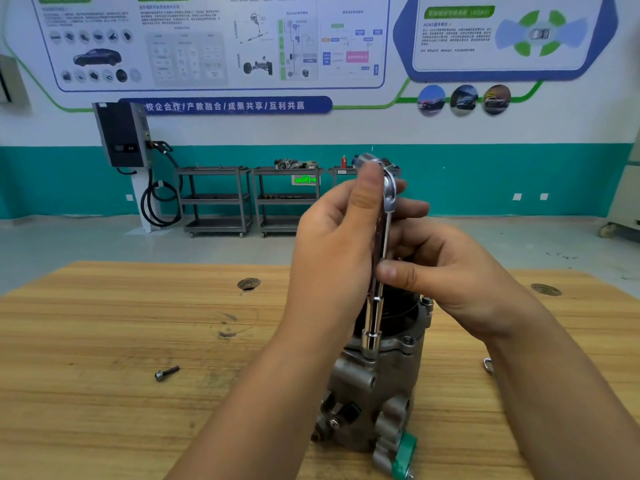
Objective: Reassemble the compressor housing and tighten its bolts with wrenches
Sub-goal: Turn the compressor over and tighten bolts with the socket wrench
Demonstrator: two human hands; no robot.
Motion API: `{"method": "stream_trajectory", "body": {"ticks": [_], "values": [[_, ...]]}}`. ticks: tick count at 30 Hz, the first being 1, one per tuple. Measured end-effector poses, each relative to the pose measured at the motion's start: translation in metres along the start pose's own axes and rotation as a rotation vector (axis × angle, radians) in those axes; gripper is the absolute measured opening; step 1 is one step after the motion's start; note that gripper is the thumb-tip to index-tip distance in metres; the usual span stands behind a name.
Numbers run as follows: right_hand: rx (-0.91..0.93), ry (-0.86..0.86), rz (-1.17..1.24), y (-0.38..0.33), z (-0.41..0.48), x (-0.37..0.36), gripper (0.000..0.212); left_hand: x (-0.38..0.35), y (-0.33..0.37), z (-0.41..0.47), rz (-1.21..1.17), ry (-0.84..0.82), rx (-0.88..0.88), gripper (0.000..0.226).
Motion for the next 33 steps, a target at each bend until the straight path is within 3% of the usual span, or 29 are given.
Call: {"method": "stream_trajectory", "body": {"ticks": [3, 7, 10, 14, 17, 25, 33], "values": [[0.010, -0.009, -0.010, 0.000, 0.001, -0.001, 0.020, -0.001, 0.007, 0.003, 0.140, 0.078, 0.033, 0.039], [0.008, -0.030, -0.052, 0.000, 0.001, -0.001, 0.016, 0.002, 0.022, 0.007, 0.678, 0.170, -0.104, 0.036], [-0.007, -0.005, -0.110, 0.001, 0.001, 0.000, 0.017, 0.004, 0.038, 0.009, 1.046, 0.251, -0.209, 0.047], [-0.018, 0.010, -0.138, 0.000, 0.000, 0.001, 0.024, -0.008, 0.056, 0.015, 1.423, 0.212, -0.213, 0.066], [-0.023, 0.013, -0.164, -0.001, 0.000, 0.000, 0.020, -0.016, 0.066, 0.022, 1.591, 0.172, -0.229, 0.068], [-0.049, -0.052, -0.240, -0.005, -0.002, -0.006, 0.015, -0.023, 0.062, 0.034, 1.586, -0.182, -0.261, 0.046], [-0.048, -0.091, -0.229, -0.005, -0.003, -0.007, 0.009, -0.019, 0.051, 0.032, 1.172, -0.562, -0.259, 0.038]]}}
Point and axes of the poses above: each hand's wrist, its own z-axis towards the middle knuckle, its own x-axis out of the back of the hand, y = z × x, the point moved 5 cm from there along z, towards the middle knuckle
